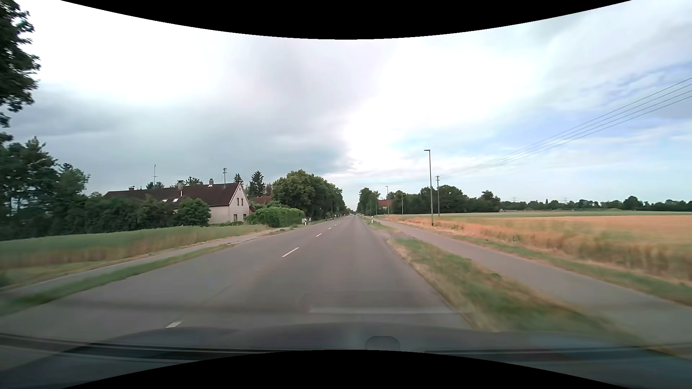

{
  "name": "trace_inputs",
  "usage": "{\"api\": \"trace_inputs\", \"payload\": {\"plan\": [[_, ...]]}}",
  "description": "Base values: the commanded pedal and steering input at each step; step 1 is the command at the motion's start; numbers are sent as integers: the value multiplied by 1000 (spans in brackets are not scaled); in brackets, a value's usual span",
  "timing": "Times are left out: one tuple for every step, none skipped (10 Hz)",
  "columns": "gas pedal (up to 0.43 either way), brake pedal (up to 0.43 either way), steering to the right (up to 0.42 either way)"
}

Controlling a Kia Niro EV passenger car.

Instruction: Follow the waypoints while adhering to traffic rules and regulations

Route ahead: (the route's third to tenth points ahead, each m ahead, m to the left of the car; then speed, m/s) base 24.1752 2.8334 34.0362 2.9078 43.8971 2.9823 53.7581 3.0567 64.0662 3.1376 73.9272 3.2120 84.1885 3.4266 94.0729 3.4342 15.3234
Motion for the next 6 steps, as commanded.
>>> {"api": "trace_inputs", "payload": {"plan": [[110,0,-7],[118,0,-7],[130,0,-7],[130,0,-7],[130,0,-6],[130,0,-6]]}}
